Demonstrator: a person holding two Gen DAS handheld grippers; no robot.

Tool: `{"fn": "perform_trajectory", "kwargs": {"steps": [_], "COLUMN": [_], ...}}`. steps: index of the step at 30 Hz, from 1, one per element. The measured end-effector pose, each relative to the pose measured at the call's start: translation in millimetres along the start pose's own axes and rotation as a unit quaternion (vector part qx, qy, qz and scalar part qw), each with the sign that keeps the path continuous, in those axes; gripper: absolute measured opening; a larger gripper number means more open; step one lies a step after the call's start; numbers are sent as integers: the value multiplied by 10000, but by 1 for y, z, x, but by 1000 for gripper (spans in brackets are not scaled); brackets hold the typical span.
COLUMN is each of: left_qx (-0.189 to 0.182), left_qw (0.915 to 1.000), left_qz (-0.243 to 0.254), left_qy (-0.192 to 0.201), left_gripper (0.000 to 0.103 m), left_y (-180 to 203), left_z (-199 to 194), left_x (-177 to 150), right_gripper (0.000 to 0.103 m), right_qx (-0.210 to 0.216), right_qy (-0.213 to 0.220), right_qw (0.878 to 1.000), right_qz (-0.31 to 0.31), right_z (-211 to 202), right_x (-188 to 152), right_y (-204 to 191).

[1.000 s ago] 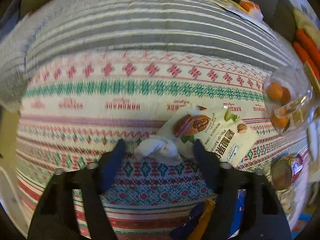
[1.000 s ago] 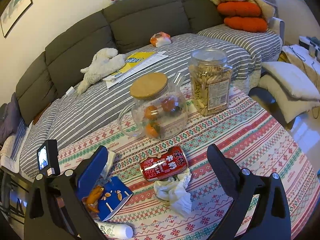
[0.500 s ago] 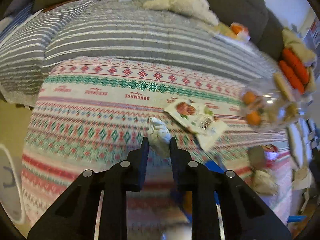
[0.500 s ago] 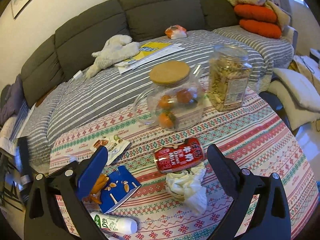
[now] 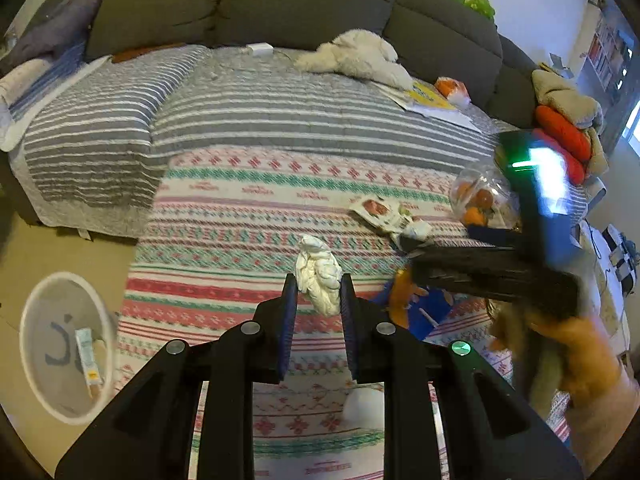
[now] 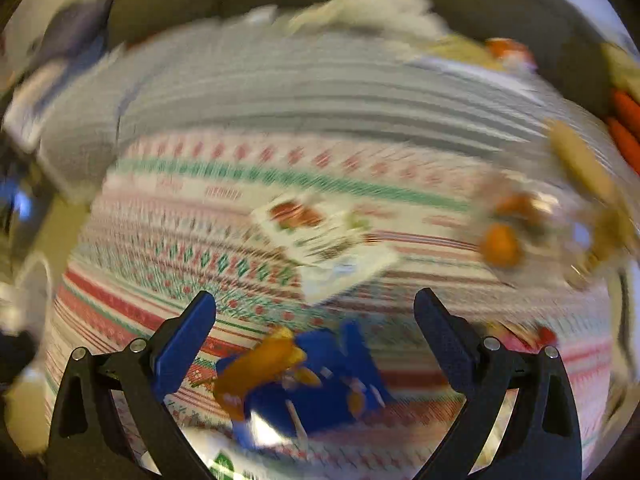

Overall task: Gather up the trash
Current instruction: 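Grasp the white crumpled tissue with the left tool while the right tool grasps the snack wrapper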

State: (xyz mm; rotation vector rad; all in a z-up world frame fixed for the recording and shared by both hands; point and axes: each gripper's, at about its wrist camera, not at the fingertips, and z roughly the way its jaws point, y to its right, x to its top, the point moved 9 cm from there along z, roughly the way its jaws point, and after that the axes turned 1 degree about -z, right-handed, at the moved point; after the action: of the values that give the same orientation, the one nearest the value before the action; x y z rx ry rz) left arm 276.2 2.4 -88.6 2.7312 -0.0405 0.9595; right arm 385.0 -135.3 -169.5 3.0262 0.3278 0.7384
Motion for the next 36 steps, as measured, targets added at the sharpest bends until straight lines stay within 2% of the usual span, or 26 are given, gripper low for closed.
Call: {"fn": "perform_trajectory", "kwargs": {"steps": [3, 11, 15, 18, 20, 21, 22, 29, 30, 36], "left_qx": [-30, 36, 78, 68, 84, 93, 93, 126, 134, 160], "left_qw": [9999, 9998, 9996, 9993, 9992, 9992, 9992, 9991, 9990, 9987], "left_qz": [-71, -142, -279, -353, -369, -385, -391, -412, -422, -447], "left_qy": [108, 145, 74, 80, 83, 83, 75, 62, 75, 195], "left_gripper": [20, 20, 20, 20, 20, 20, 20, 20, 20, 20], "left_y": [-9, -30, -41, -44, -46, -47, -47, -49, -50, -53], "left_z": [-6, -13, -9, -8, -8, -7, -7, -6, -7, -14], "left_x": [7, 8, 7, 7, 8, 8, 7, 5, 6, 10], "right_gripper": [96, 96, 94, 68, 58, 49, 35, 22, 15, 13], "right_qx": [-221, -39, 30, 90, 113, 125, 177, 53, 5, -54], "right_qy": [-59, -534, -496, -305, -245, -172, -100, 313, 418, 865], "right_qw": [9996, 9980, 9974, 9970, 9967, 9966, 9962, 9931, 9926, 9894], "right_qz": [-157, 321, 524, 707, 761, 799, 848, 1131, 1142, 1167], "right_z": [24, 67, 72, 65, 59, 54, 48, 16, 9, -16], "right_x": [17, 26, 23, 25, 26, 26, 27, 21, 20, 19], "right_y": [2, 28, 37, 45, 48, 50, 47, 50, 50, 52]}}
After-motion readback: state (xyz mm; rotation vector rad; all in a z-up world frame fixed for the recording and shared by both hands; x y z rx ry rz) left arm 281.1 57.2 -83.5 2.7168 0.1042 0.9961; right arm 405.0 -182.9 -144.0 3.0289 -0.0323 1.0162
